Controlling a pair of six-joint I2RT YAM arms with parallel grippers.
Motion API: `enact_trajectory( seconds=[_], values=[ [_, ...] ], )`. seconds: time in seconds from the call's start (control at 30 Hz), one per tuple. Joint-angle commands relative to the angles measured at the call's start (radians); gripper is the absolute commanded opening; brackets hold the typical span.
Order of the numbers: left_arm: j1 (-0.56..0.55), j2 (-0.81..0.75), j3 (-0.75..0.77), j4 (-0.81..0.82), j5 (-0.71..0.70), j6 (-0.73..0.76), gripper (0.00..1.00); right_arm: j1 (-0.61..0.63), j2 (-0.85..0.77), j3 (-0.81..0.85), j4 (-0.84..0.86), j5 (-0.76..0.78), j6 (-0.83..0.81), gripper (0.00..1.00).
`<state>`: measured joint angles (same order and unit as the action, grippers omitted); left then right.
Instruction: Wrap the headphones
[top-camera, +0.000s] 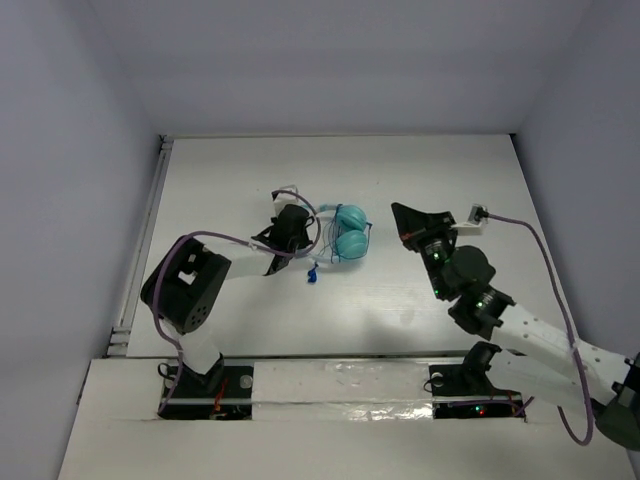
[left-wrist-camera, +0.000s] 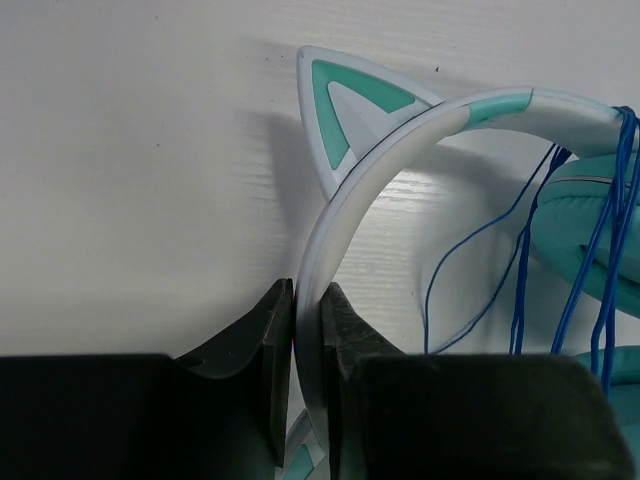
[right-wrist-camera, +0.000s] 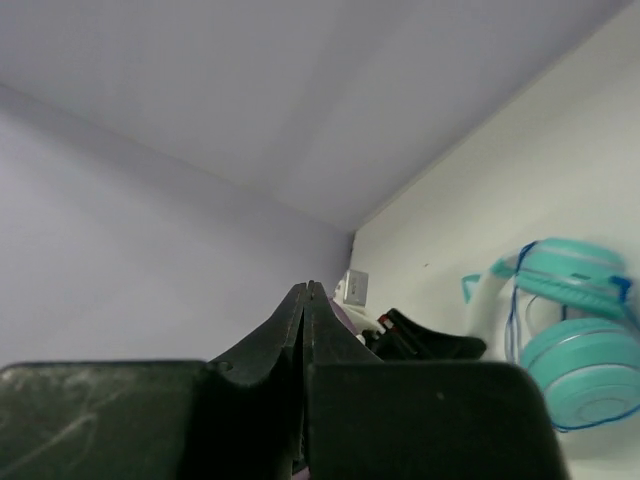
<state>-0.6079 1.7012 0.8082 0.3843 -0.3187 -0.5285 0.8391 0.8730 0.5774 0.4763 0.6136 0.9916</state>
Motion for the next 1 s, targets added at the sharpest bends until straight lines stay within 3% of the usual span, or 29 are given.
enact_trajectory(
  seconds=[0.0,0.13,0.17,0.3,0.4,0.53,0.67,0.7,0.73,0.83,0.9,0.97],
  values=[
    [0.025,0.029,0.083,0.122,0.000,0.016,0.00,0.005,-0.126,-0.020,-0.132,0.141,-0.165,0.00],
    [0.034,0.078,0.112,0.143,0.007,0.031,0.00,0.005,-0.274,-0.042,-0.244,0.138,-0.223,0.10],
    [0.034,0.087,0.115,0.149,0.009,0.033,0.02,0.005,-0.322,-0.045,-0.273,0.132,-0.234,0.22],
    [0.043,0.103,0.114,0.157,0.012,0.033,0.30,0.005,-0.403,-0.039,-0.359,0.138,-0.269,0.50],
    [0.053,0.066,0.098,0.162,0.015,0.024,0.43,0.005,-0.446,-0.014,-0.435,0.153,-0.300,0.60],
    [0.053,-0.020,0.085,0.131,-0.002,0.024,0.52,0.005,-0.500,0.056,-0.522,0.167,-0.346,0.67],
    [0.053,-0.251,0.033,0.113,-0.014,-0.001,0.64,0.005,-0.549,0.146,-0.599,0.178,-0.384,0.80],
    [0.053,-0.302,0.026,0.101,-0.014,-0.005,0.68,0.005,-0.555,0.168,-0.613,0.178,-0.389,0.86],
    [0.053,-0.352,0.016,0.087,-0.014,-0.008,0.70,0.005,-0.562,0.189,-0.626,0.178,-0.404,0.99],
    [0.053,-0.570,-0.003,0.035,-0.020,-0.013,0.83,0.005,-0.557,0.280,-0.666,0.169,-0.461,1.00],
    [0.043,-0.728,-0.007,-0.007,-0.010,-0.014,0.99,0.005,-0.542,0.358,-0.725,0.158,-0.479,1.00],
    [0.043,-0.817,0.000,-0.075,0.013,-0.016,0.99,0.005,-0.536,0.404,-0.771,0.149,-0.488,1.00]
  ],
)
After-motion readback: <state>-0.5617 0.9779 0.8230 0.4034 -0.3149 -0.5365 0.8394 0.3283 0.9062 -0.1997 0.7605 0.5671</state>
